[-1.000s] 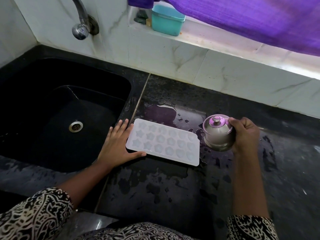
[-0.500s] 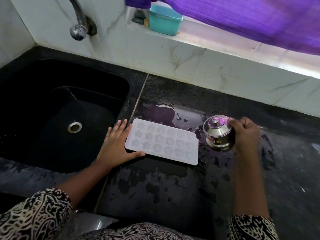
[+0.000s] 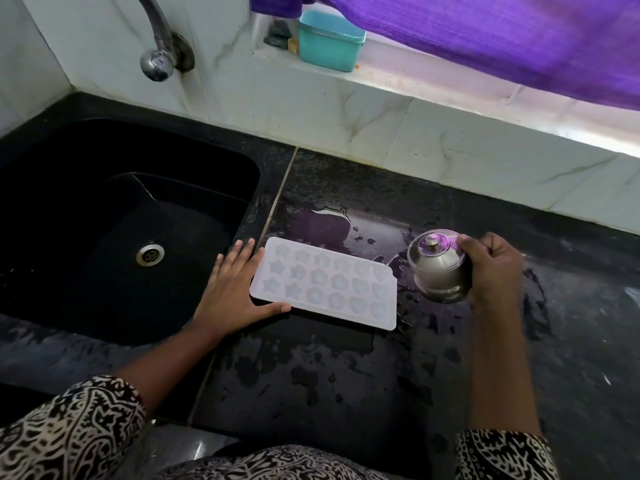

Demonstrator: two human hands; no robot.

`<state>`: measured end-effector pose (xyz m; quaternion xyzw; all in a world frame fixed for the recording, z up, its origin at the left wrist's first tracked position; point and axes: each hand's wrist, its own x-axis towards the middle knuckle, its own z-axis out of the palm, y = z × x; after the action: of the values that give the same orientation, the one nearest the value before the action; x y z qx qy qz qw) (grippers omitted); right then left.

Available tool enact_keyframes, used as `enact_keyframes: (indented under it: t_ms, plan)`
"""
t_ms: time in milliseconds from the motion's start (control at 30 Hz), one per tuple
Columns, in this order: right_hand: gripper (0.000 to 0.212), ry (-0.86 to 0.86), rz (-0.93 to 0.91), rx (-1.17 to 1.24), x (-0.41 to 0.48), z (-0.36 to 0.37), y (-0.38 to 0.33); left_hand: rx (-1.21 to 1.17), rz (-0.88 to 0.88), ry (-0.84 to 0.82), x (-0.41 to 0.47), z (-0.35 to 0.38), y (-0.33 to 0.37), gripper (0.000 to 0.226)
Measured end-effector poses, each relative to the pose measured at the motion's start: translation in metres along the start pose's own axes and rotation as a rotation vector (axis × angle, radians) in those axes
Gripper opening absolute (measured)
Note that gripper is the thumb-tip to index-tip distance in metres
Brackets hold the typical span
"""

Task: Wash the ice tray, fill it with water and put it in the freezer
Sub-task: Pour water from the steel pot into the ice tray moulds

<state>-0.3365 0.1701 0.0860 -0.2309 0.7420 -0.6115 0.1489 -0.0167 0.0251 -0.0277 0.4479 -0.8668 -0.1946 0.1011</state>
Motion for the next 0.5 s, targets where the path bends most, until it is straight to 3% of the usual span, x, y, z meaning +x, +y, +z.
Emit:
enact_keyframes:
  t_ms: [500]
  plan:
    - [0.031,0.007,-0.004,-0.015,-0.0018,0.0012,-0.0019,-0.003,-0.001,-0.003,-0.0001,-0.0006,0.0003,0.130]
